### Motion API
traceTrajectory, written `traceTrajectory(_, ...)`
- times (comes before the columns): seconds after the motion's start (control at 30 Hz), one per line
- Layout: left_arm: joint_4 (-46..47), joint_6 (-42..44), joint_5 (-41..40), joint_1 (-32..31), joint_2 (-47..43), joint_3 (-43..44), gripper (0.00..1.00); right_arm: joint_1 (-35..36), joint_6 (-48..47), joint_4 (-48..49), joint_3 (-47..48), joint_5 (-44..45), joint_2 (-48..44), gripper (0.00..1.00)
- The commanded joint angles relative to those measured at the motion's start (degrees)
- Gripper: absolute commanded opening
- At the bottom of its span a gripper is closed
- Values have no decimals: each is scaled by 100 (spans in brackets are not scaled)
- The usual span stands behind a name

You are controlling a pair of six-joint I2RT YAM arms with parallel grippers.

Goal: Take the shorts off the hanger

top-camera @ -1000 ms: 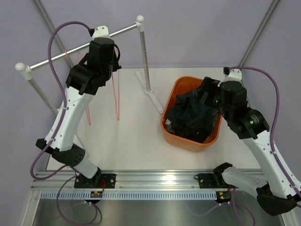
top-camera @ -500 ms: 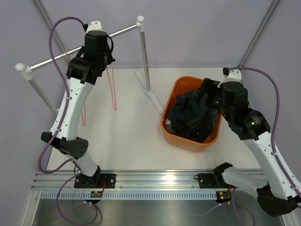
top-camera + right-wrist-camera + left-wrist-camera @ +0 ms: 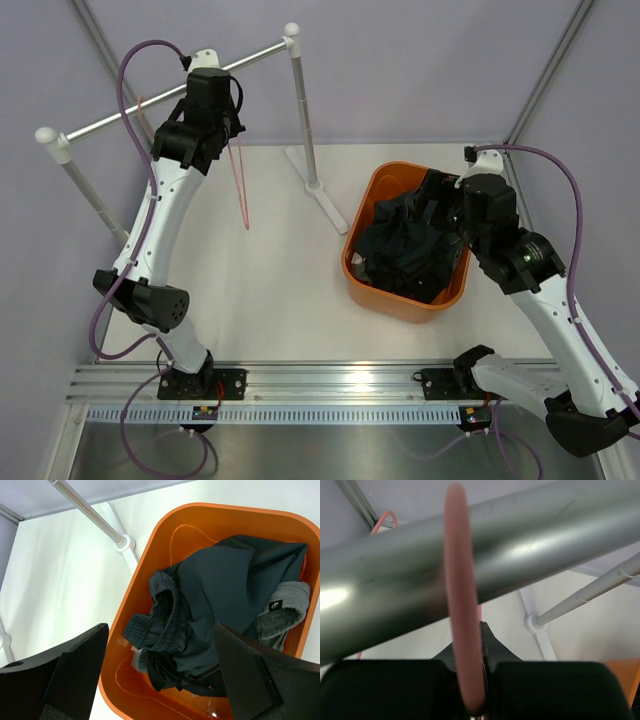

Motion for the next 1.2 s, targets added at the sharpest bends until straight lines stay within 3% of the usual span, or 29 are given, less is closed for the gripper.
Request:
traceTrajectory(0.0,144,-38,172,62,-212,-252,0,5,-51,215,-54,-132,-21,93)
traceTrajectory(0.37,276,-3,181,62,-564,-657,0,14,-15,276,-177,-167,-100,93)
traceTrajectory(0.63,390,6,85,62,-863,-842,30,5,-33,259,-177,-184,-109,93)
traceTrajectory(0.73,364,24,49,53,-968,-868,37,13,-33,250,-168,-167,-109,93)
traceTrajectory(1.17,215,129,163,-114,-1724,-930,45,5,-42,180,-151,-97,-153,94)
